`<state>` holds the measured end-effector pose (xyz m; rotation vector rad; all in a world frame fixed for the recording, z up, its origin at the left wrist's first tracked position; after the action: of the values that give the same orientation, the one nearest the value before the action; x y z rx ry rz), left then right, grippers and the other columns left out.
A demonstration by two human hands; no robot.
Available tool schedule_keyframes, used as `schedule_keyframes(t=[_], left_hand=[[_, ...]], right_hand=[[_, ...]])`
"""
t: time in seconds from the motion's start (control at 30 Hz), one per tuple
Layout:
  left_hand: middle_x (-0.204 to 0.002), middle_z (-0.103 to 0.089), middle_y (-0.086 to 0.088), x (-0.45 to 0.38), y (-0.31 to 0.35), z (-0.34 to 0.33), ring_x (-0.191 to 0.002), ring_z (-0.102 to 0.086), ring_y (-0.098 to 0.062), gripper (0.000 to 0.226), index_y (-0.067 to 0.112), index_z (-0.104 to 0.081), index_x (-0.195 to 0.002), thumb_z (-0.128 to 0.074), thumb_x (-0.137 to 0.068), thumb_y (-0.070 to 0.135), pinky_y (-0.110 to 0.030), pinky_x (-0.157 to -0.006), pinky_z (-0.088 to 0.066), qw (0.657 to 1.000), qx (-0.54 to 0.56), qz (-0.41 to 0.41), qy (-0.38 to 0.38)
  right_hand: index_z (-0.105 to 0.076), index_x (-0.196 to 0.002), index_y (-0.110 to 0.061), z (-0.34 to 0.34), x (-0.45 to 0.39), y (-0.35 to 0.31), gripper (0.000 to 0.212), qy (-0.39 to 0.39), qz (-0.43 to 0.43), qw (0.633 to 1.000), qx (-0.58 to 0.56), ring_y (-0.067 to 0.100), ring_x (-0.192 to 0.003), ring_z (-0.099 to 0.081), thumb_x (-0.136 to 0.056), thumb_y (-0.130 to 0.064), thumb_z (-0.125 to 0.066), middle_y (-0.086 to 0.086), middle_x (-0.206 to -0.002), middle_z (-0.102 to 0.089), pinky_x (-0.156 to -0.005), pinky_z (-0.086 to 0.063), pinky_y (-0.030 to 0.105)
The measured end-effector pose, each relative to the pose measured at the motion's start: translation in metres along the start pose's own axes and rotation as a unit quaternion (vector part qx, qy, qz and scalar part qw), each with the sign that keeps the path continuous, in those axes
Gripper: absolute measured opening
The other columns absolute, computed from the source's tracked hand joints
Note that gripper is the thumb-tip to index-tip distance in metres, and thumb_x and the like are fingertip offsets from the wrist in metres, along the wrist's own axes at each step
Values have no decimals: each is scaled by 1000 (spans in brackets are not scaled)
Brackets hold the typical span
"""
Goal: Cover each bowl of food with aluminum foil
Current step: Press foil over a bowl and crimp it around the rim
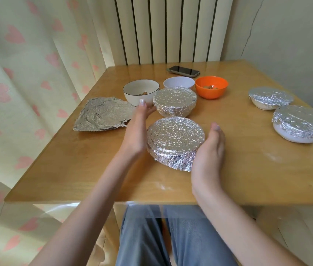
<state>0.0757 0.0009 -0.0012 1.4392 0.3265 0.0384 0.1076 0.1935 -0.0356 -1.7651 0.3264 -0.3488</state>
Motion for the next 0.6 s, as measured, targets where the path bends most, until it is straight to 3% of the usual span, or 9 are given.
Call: schedule_keyframes(t=[0.1,0.17,0.23,0.3,0.4,0.5,0.6], left_hand=[[-123,-63,-5,-3,-6,-21,-104,-63,-5,59,9,-51,-129,-19,-103,51,-15,-81,-51,995,51,54,-61],[-106,-66,-5,-4,-12,-26,-88,-66,-7,54,8,-56,-116,-19,-104,47,-17,-74,-53,992,75,78,-65],[-104,-67,-6,-4,-14,-25,-92,-67,-14,56,9,-57,-112,-22,-103,51,-24,-82,-54,992,86,83,-47],[-107,-69,-7,-5,-17,-23,-101,-67,-19,61,11,-60,-111,-27,-98,62,-33,-91,-52,992,86,83,-33],[-99,-72,1,-1,-18,-20,-99,-68,-17,58,22,-66,-96,-28,-95,66,-42,-98,-50,995,72,75,-9],[-99,-74,4,4,-18,-18,-101,-68,-17,57,38,-73,-82,-26,-91,71,-46,-101,-48,996,49,72,11],[-108,-71,4,6,-18,-12,-106,-65,-16,57,42,-69,-89,-25,-82,78,-47,-103,-46,996,23,79,26]], right_hand=[[-47,-135,-20,-15,9,-1,39,36,36,998,-41,-7,-102,-42,-102,-32,-32,-4,-137,-49,-85,-31,8],[-58,-120,-23,-16,7,2,40,62,43,993,-87,2,-100,-51,-92,-41,-37,-5,-123,-58,-88,-40,18],[-65,-102,-30,-18,4,12,42,65,10,988,-136,14,-104,-58,-75,-50,-40,-4,-114,-63,-95,-47,38],[-68,-92,-31,-19,-2,18,43,62,-14,985,-158,20,-104,-60,-65,-53,-41,-5,-108,-67,-97,-47,47],[-66,-81,-31,-17,-11,18,36,56,-25,993,-103,20,-97,-61,-71,-49,-37,-13,-94,-67,-96,-47,47],[-63,-82,-27,-19,-15,19,46,11,-47,998,-28,24,-93,-63,-74,-57,-29,-2,-96,-68,-93,-48,47],[-65,-88,-25,-19,-18,22,56,-23,-62,998,24,23,-94,-64,-73,-65,-28,-1,-98,-70,-92,-48,48]])
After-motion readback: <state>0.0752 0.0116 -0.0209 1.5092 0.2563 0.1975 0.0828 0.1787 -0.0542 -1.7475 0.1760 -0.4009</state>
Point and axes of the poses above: each hand's wrist, its own x-axis away from the middle knuckle, its own z-axis out of the back of the hand, y = z × x, the point moved 9 cm from there along -x, towards the middle knuckle
